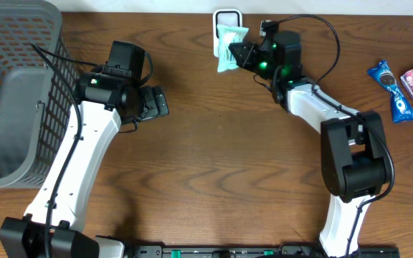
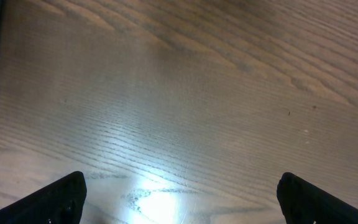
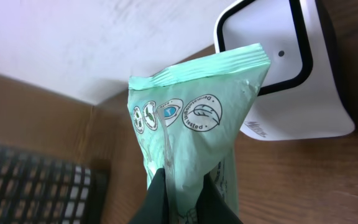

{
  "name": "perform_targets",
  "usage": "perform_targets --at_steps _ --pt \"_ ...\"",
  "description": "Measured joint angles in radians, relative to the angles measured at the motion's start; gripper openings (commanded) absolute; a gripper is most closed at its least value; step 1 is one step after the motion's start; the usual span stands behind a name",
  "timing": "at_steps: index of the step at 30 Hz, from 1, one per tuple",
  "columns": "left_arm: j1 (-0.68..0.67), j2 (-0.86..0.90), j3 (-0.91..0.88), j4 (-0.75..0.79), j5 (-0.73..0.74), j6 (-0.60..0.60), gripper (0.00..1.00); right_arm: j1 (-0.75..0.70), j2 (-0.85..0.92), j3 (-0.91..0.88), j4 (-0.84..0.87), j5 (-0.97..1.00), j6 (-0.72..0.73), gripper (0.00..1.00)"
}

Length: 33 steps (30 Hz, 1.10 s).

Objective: Scan the item barcode
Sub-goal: 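Hold the mint-green bag in front of the scanner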

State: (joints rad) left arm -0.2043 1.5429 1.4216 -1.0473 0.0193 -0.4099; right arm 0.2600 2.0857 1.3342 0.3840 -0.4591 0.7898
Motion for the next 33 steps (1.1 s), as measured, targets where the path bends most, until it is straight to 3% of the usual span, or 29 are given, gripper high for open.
perform_targets --at_steps 7,18,33 --pt "0.000 0.000 0.000 0.000 0.000 0.000 0.98 0.028 0.002 0.028 -0.003 0.176 0.049 0.01" --pt "0.000 0.000 0.000 0.000 0.000 0.000 0.98 0.026 0.145 0.447 -0.290 0.185 0.043 0.01" --pt "0.000 0.000 0.000 0.000 0.000 0.000 0.98 -0.008 0.229 0.481 -0.346 0.102 -0.084 0.01"
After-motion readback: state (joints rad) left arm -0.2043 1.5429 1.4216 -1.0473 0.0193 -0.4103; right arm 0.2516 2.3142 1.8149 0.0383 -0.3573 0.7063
